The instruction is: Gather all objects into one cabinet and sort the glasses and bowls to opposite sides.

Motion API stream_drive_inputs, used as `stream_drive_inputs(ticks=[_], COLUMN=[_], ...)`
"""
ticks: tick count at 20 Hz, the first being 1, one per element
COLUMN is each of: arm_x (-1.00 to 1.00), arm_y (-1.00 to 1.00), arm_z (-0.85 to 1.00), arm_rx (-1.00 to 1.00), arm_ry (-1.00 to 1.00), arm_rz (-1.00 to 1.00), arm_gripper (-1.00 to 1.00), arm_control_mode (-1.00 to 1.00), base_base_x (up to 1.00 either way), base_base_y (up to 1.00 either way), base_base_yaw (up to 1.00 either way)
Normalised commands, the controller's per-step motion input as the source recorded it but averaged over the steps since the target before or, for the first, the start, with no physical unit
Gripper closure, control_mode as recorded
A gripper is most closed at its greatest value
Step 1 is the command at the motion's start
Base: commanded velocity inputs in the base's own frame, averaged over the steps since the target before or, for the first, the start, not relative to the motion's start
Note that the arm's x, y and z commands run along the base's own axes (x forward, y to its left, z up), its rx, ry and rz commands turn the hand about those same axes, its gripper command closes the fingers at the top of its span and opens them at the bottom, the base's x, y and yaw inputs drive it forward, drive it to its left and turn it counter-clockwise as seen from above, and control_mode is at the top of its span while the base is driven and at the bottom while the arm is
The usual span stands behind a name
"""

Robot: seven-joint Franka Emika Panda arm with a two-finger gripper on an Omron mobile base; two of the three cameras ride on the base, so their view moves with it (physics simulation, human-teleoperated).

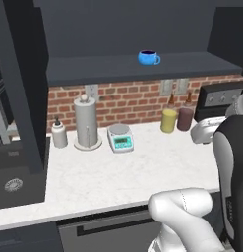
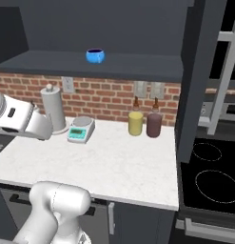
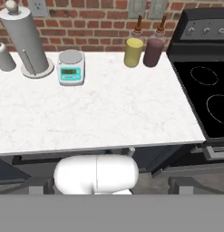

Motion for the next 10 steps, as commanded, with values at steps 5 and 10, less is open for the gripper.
stream_drive_inputs(ticks=[5, 10], arm_x=[0.00, 0.00], arm_y=[0.00, 0.00], arm_z=[0.00, 0.00], arm_rx=[0.00, 0.00], arm_ry=[0.00, 0.00], arm_rz=[0.00, 0.00], arm_gripper=[-1.00, -1.00], arm_control_mode=[1.00, 1.00], base_base_x=[0.39, 0.25], base_base_y=[-0.17, -0.19], base_base_yaw=[-0.07, -0.01])
